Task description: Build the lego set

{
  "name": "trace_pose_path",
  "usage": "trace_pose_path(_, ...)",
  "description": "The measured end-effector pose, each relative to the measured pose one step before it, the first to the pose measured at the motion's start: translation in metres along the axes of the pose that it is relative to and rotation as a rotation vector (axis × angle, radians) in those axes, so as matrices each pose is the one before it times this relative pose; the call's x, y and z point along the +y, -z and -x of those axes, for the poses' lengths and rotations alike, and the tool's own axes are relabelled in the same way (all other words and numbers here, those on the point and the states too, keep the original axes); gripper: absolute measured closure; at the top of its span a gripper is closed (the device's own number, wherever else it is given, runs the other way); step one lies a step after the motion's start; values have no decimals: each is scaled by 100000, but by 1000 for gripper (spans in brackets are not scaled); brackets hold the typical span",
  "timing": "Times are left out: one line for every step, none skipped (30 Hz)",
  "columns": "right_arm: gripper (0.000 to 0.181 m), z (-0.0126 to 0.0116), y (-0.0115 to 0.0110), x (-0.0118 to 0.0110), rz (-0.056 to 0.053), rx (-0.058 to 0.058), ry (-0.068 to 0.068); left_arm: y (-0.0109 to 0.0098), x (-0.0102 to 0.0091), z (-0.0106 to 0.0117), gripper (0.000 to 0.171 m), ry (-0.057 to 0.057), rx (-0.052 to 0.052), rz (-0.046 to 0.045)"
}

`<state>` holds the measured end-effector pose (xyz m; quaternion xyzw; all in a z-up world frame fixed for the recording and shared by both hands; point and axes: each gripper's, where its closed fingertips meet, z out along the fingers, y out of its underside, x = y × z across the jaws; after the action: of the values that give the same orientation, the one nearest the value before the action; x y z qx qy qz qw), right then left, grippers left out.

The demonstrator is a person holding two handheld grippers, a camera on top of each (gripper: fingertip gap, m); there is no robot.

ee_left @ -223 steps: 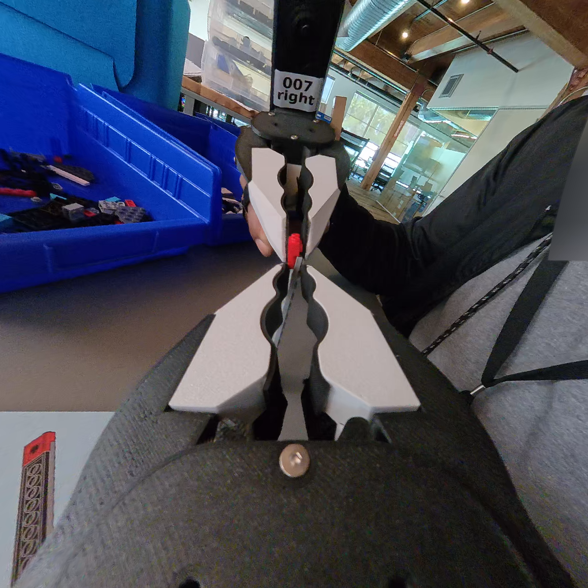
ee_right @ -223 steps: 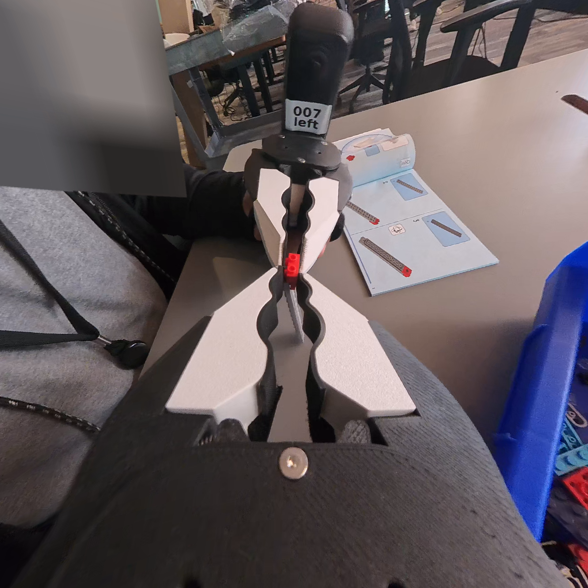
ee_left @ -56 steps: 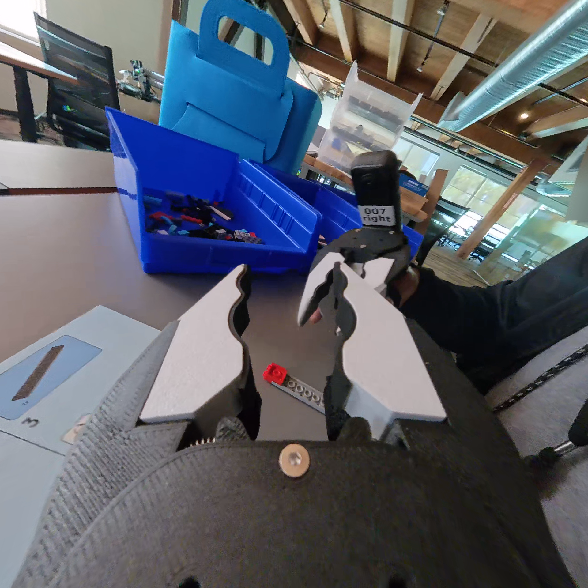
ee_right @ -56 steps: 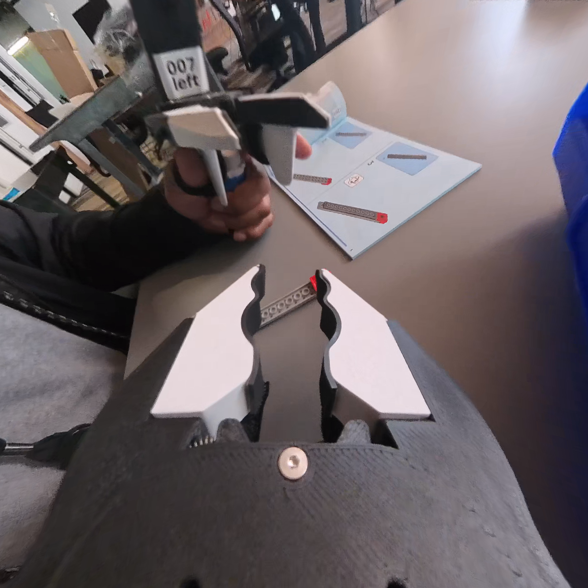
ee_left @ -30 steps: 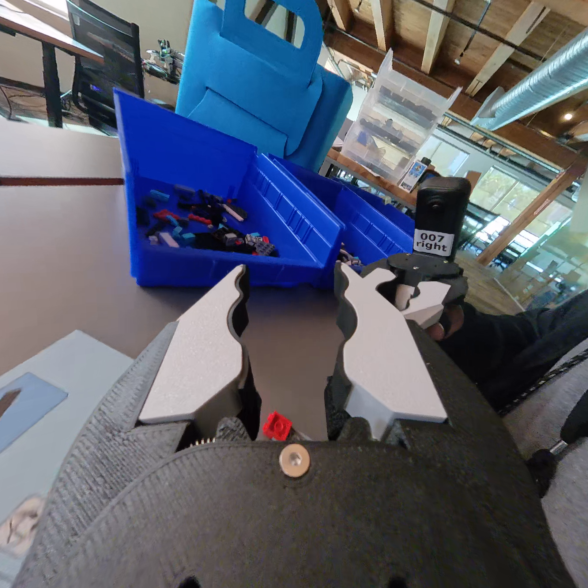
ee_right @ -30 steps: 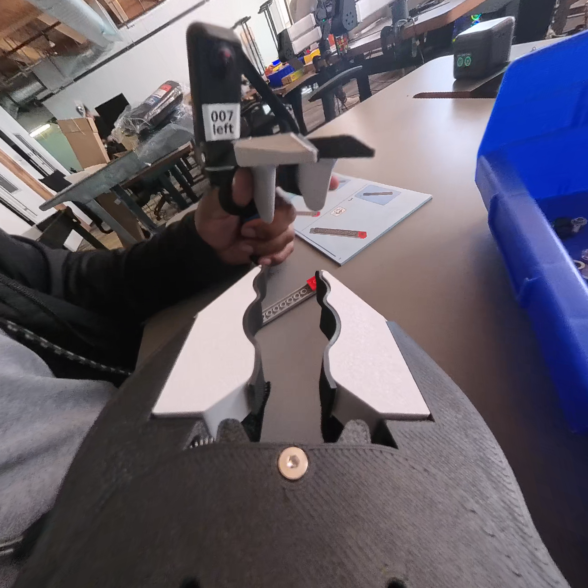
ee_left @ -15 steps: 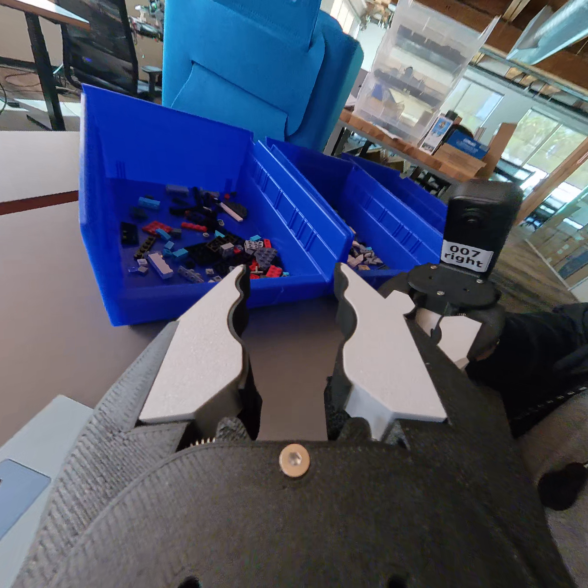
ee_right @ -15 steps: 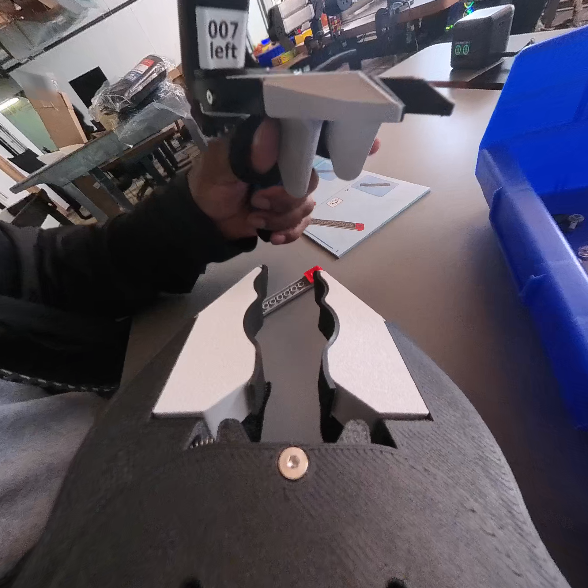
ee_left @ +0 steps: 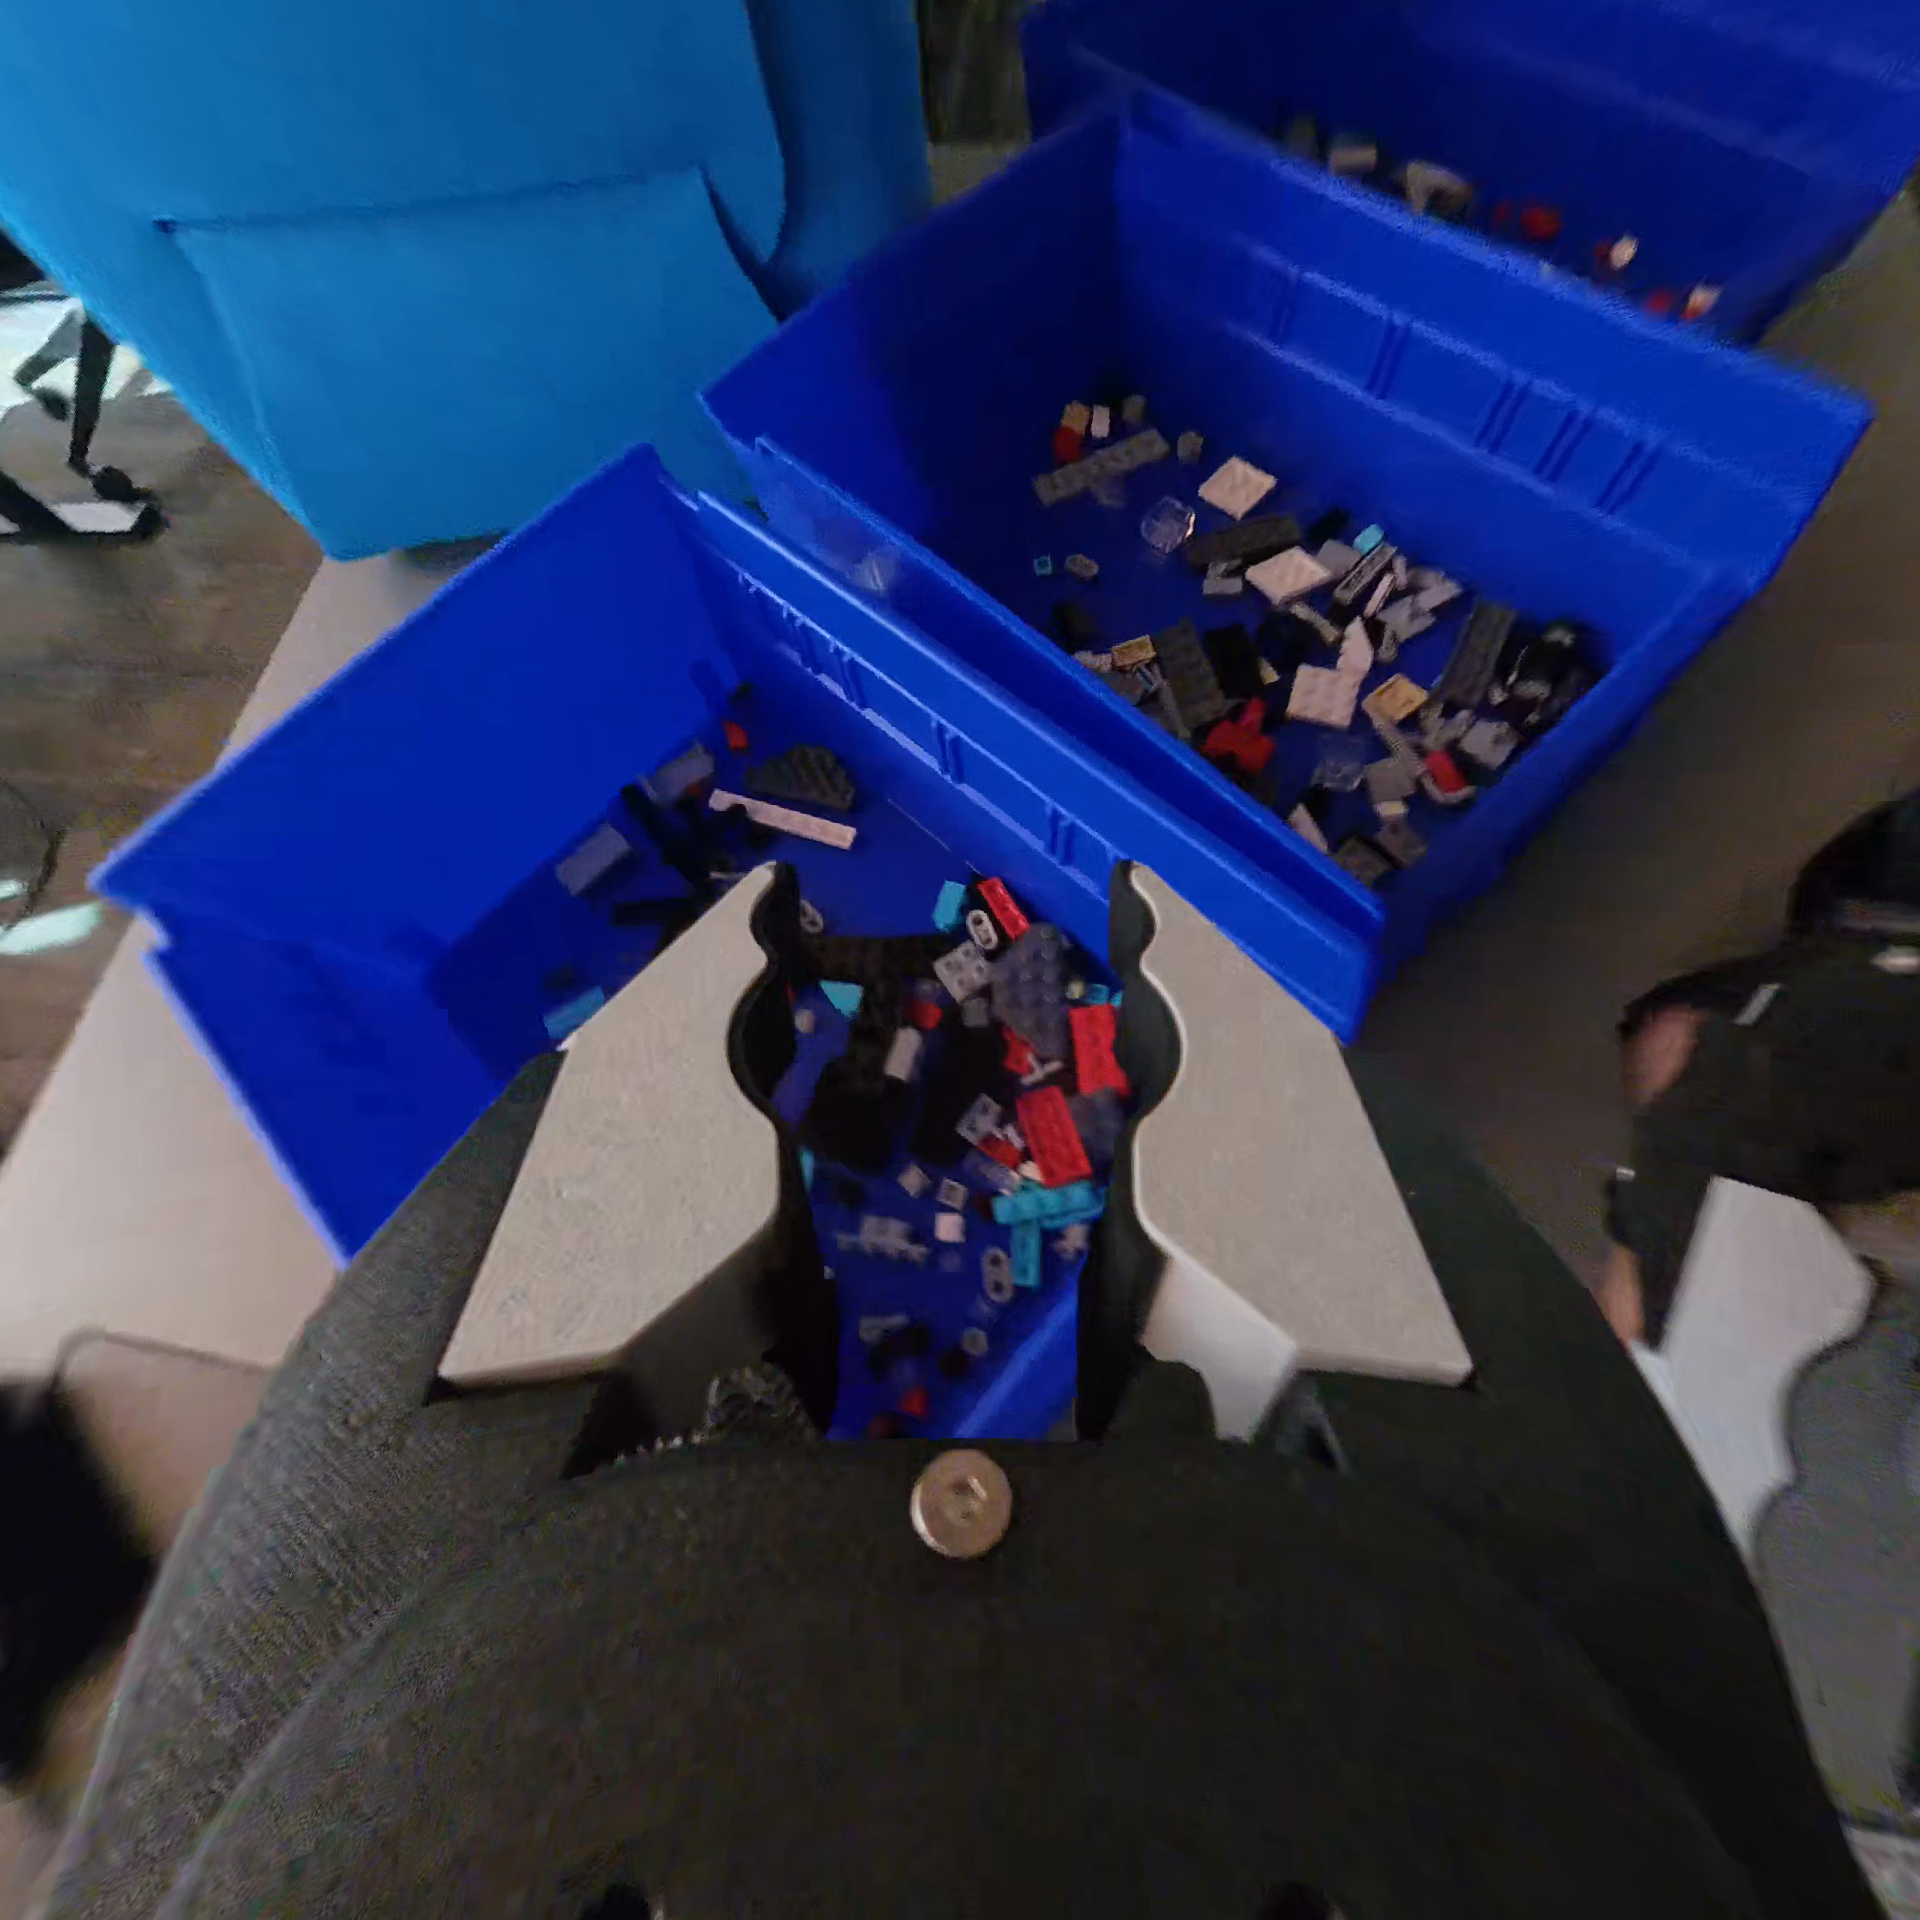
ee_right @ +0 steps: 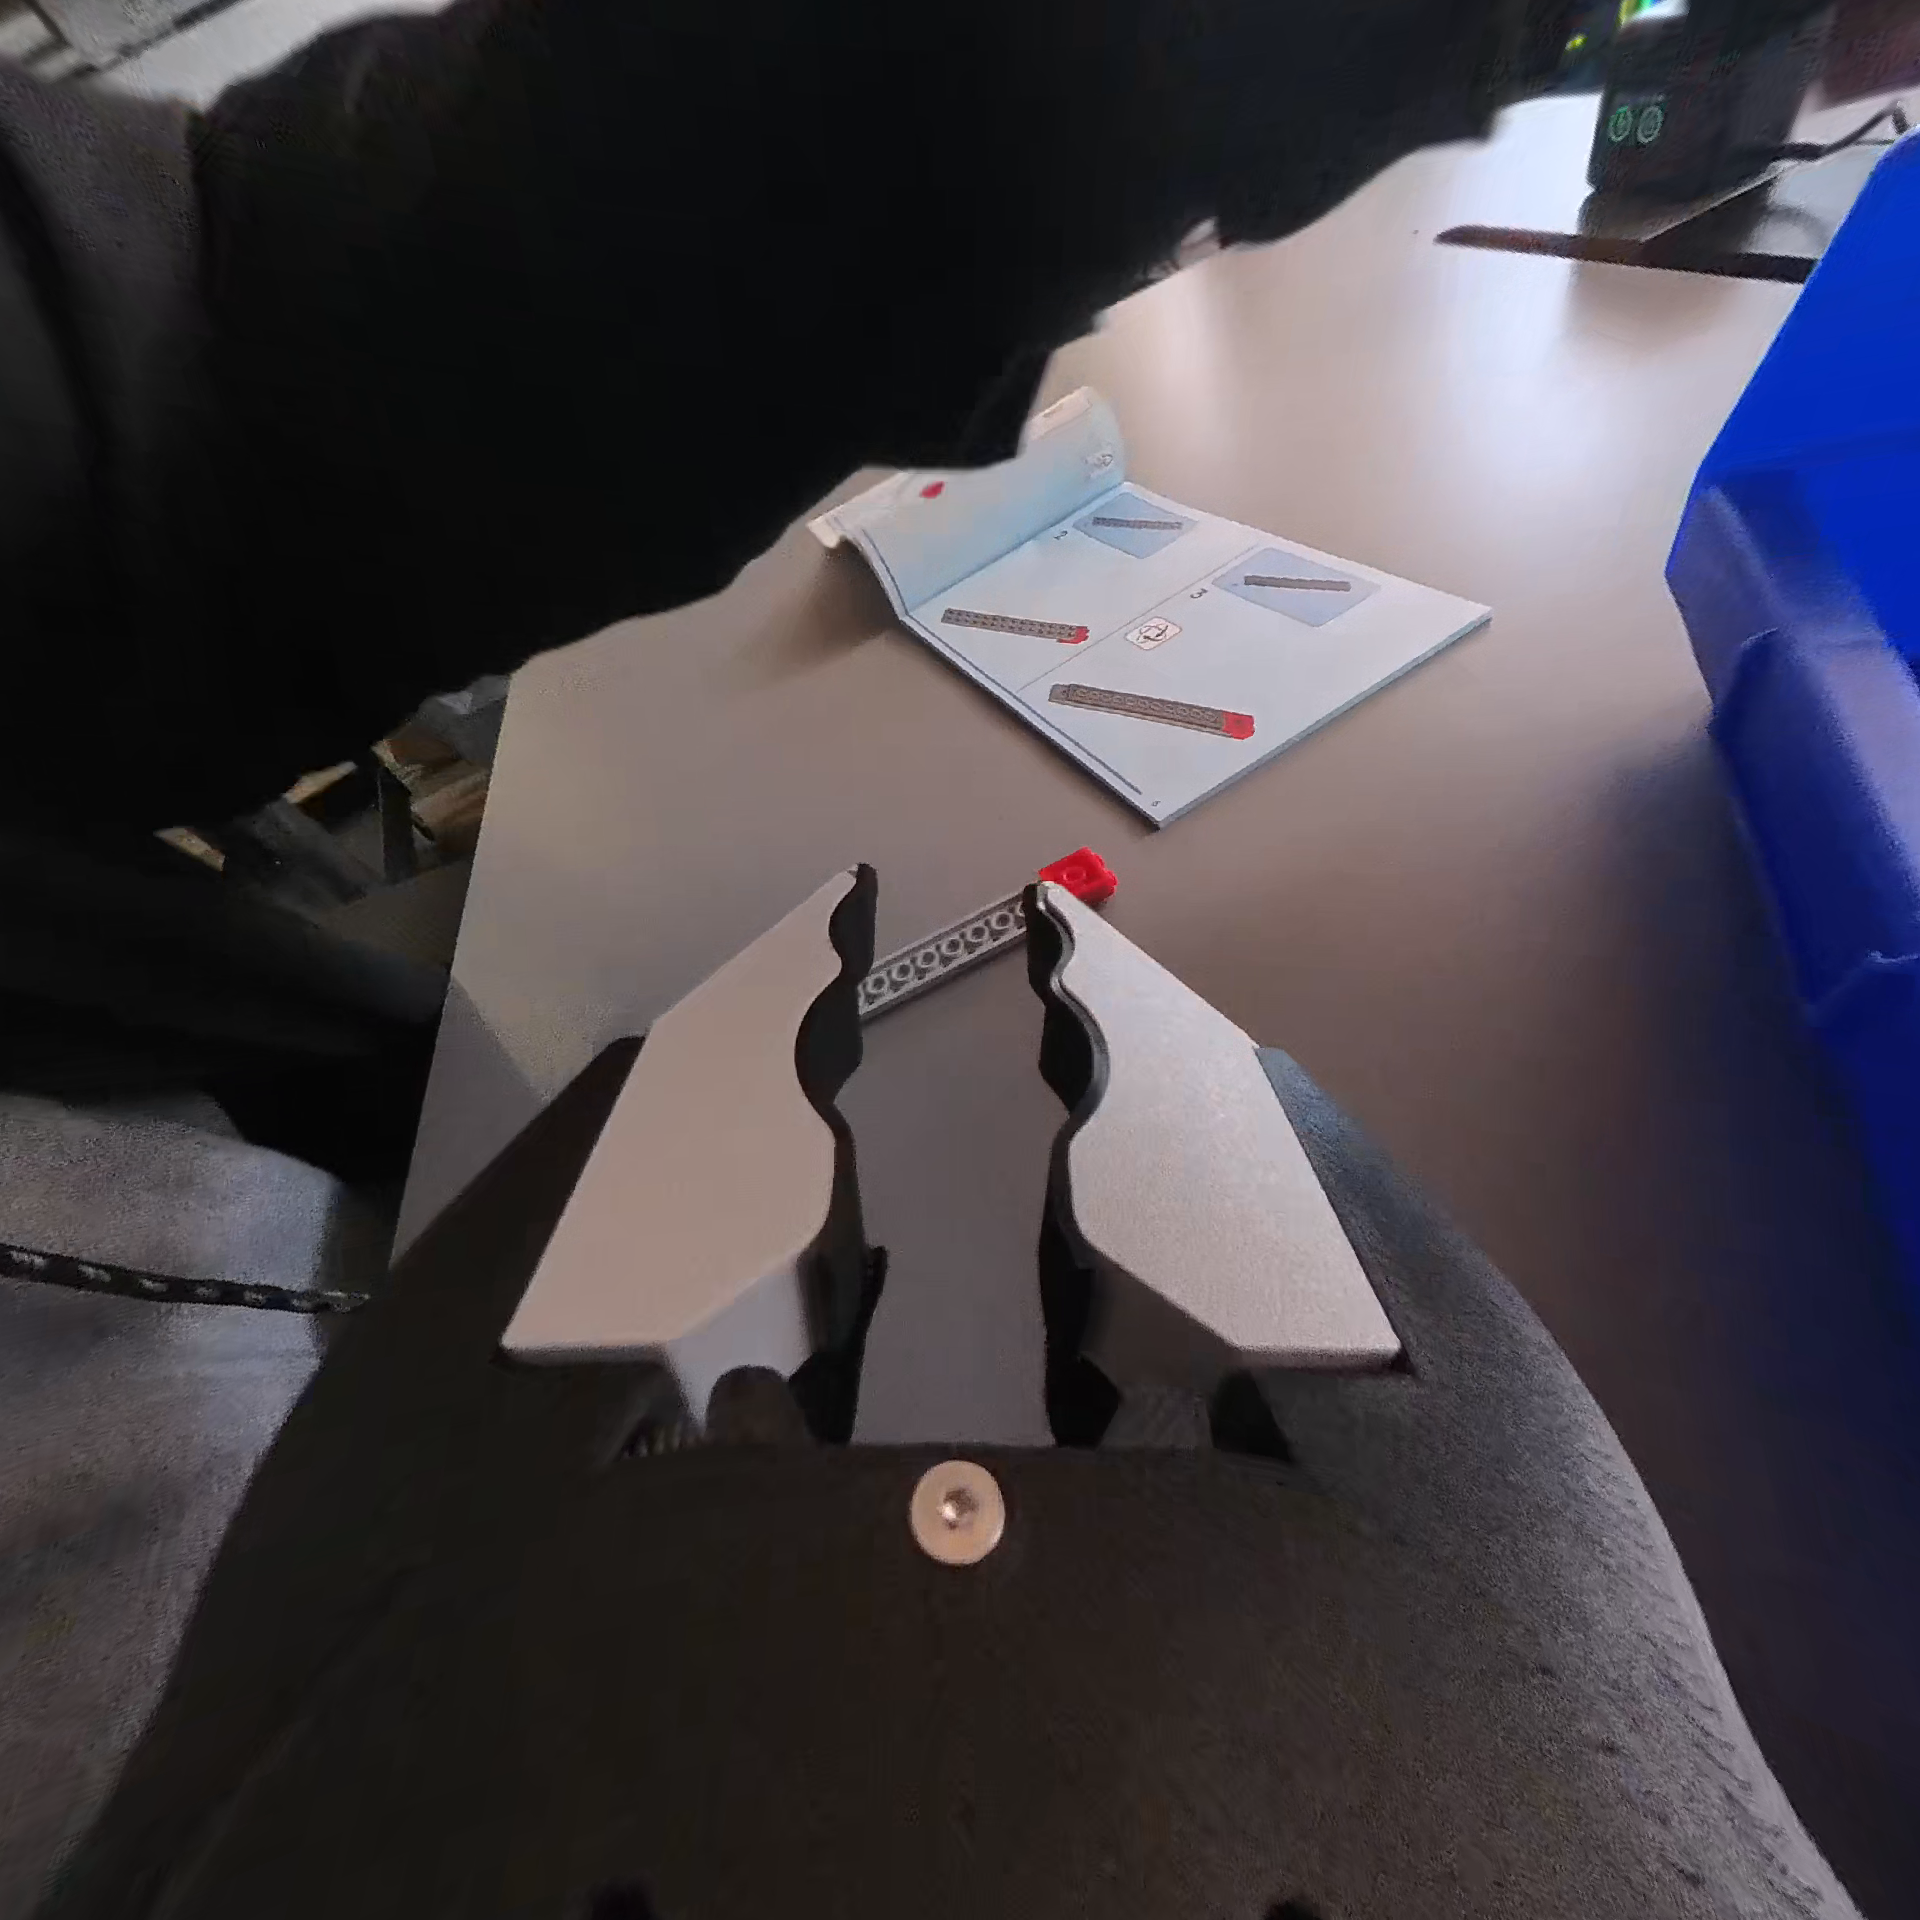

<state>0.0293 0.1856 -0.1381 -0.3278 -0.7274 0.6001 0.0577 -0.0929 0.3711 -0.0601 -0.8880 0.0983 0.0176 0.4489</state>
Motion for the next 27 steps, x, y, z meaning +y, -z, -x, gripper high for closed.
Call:
trace_pose_path(150, 39, -19, 19, 137, -347, 25, -990, -240, 328, 112, -3783, 2735, 1869)
trace_pose_path(150, -10, 2, -9, -13, -390, -340, -938, -218, 143, 116, -3029, 4485, 825)
trace_pose_path(150, -15, 19, -29, -224, -605, -713, -901, -182, 74, 118, -1639, 5488, 131)
trace_pose_path(151, -52, 50, -84, -497, -886, -1227, -870, -59, 286, 118, 170, 4686, 423)
trace_pose_path(151, -71, 82, -106, -823, -1066, -1782, -831, 57, 529, 118, 653, 3110, 773)
trace_pose_path(152, -127, 129, -151, -1106, -1081, -2234, -798, 253, 622, 118, -249, 2097, 1799)
trace_pose_path(152, -152, 138, -162, -1197, -858, -2318, -755, 442, 622, 118, -1348, 1427, 2932)
trace_pose_path(152, -120, 104, -135, -936, -692, -1865, -733, 602, 690, 119, -2150, 243, 3948)
trace_pose_path(152, -42, 59, -57, -407, -633, -1131, -717, 642, 561, 119, -2481, 188, 4538)
trace_pose_path(152, -1, 6, 0, -6, -317, -361, -681, 655, 284, 120, -3356, 928, 4964)
trace_pose_path(152, 44, -30, 43, 280, -93, 317, -618, 601, 168, 121, -4420, 696, 4962)
trace_pose_path(152, 72, -50, 72, 500, -22, 642, -585, 603, 93, 124, -5423, 335, 5086)
trace_pose_path(152, 61, -58, 72, 509, 87, 647, -536, 599, -237, 127, -6262, 1726, 5094)
trace_pose_path(152, 38, -39, 55, 371, 86, 534, -503, 512, -394, 131, -6441, 2286, 4398)
trace_pose_path(152, 29, -25, 33, 225, 0, 286, -455, 469, -485, 136, -6312, 2556, 4021)
trace_pose_path(152, 15, -3, 12, 83, -69, -2, -443, 485, -331, 138, -5536, 1746, 3952)
trace_pose_path(152, 3, -1, 1, 14, -129, -136, -406, 576, -278, 138, -4686, 1578, 4403)
trace_pose_path(152, 13, 5, 10, 40, -148, -124, -391, 467, -130, 138, -3862, 704, 3676)
trace_pose_path(152, 10, -6, 22, 130, -108, -32, -336, 226, -89, 139, -2942, 590, 2257)
trace_pose_path(152, 13, -21, 28, 197, -4, 106, -317, 97, -91, 139, -2130, 807, 1399)
trace_pose_path(152, 23, -26, 32, 225, 58, 252, -292, 38, -102, 139, -1789, 1024, 1156)
trace_pose_path(152, 29, -30, 27, 251, 56, 300, -258, 118, -11, 139, -1908, 412, 1730)
trace_pose_path(152, 18, -30, 40, 253, 15, 236, -215, 153, 115, 139, -2059, -328, 2015)
trace_pose_path(152, 26, -29, 29, 208, -49, 78, -167, 134, 113, 139, -1466, -121, 1746)
trace_pose_path(152, 1, -4, 13, 98, -110, -79, -116, -3, -1, 139, -919, 760, 849)
trace_pose_path(152, 0, -7, -7, -12, -143, -174, -69, -59, -14, 139, -744, 822, 329)
trace_pose_path(152, -12, 14, -4, -58, -153, -254, -19, -78, 31, 140, -599, 597, 217)
